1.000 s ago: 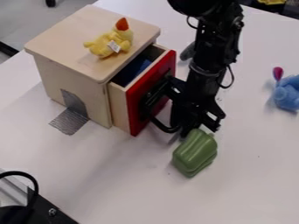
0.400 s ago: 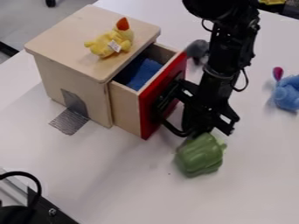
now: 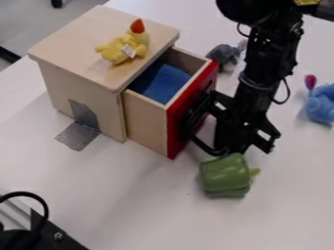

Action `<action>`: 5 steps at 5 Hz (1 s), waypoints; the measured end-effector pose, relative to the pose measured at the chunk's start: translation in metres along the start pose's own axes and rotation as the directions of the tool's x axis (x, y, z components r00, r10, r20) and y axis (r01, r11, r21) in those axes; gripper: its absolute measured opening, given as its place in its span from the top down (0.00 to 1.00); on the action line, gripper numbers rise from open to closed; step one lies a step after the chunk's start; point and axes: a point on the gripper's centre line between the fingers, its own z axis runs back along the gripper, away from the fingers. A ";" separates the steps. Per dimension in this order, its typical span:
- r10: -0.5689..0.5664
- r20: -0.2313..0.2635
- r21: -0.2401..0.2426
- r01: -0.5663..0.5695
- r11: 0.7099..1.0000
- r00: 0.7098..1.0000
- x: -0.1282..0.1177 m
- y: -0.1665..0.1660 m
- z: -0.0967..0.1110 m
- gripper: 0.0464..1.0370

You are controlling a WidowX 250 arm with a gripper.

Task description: Open the drawer

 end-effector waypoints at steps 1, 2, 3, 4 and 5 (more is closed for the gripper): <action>-0.022 -0.017 0.001 0.022 1.000 1.000 0.004 -0.009 0.000 0.80; -0.041 -0.020 0.005 0.041 0.999 0.999 0.009 -0.017 0.000 0.80; -0.038 -0.016 0.012 0.038 0.999 0.999 0.013 -0.025 0.001 0.80; -0.058 -0.017 0.015 0.058 0.998 0.998 0.013 -0.030 0.000 0.73; -0.207 0.040 0.042 0.206 0.978 0.977 0.023 -0.058 0.005 0.38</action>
